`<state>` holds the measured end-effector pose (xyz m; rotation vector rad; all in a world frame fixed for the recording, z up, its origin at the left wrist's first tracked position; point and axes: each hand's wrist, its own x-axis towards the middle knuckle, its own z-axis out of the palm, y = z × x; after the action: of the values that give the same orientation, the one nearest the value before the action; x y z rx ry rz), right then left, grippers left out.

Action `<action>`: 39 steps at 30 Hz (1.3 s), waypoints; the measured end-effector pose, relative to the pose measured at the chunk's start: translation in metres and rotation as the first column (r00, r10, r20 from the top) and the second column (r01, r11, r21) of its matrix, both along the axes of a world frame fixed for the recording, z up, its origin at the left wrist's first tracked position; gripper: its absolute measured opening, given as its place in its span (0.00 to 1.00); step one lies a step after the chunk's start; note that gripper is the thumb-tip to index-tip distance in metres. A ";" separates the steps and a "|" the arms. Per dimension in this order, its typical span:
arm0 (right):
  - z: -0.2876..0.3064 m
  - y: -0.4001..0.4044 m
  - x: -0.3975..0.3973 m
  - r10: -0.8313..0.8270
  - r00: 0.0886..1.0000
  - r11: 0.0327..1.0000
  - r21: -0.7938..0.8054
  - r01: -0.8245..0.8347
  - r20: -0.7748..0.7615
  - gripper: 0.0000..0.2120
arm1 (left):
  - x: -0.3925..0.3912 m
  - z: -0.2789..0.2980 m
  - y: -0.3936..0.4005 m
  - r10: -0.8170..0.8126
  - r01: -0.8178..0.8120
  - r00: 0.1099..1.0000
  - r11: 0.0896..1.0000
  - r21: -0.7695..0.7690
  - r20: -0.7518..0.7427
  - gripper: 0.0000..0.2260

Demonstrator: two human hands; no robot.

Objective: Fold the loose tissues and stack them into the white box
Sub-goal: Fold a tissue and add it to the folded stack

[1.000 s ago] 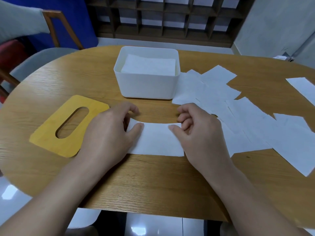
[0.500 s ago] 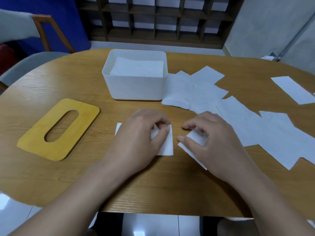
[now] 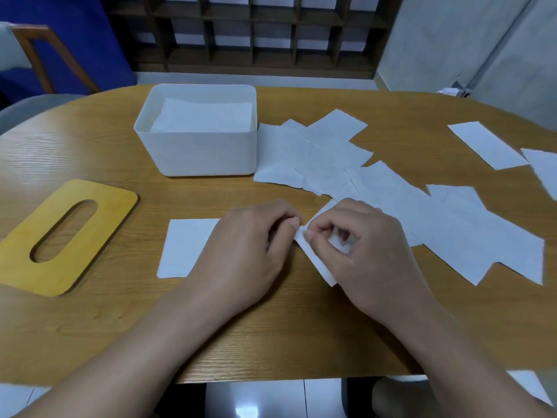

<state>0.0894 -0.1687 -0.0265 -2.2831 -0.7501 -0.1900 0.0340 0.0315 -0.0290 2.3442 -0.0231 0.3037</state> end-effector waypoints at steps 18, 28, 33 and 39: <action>0.019 0.009 -0.008 0.052 0.983 0.941 0.337 0.011 -0.177 0.16 | -0.010 0.022 0.024 -0.069 -0.054 0.983 0.783 -0.619 -0.172 0.13; 0.028 0.031 -0.002 0.151 0.906 0.960 0.279 -0.038 -0.396 0.12 | -0.028 0.032 0.075 -0.137 0.088 0.988 0.865 -0.493 -0.064 0.13; 0.023 0.048 -0.002 0.149 0.875 0.936 0.351 0.026 -0.460 0.03 | -0.033 0.025 0.105 0.082 -0.110 0.992 0.936 -0.333 -0.099 0.06; 0.015 0.069 -0.006 0.105 0.882 0.944 0.325 0.057 -0.458 0.08 | -0.040 0.017 0.119 0.231 -0.240 0.971 0.946 -0.217 -0.065 0.06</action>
<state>0.0837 -0.0998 -0.0119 -1.8847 -0.4482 0.2351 -0.0060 0.1503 -0.0115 2.1286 0.2979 0.3584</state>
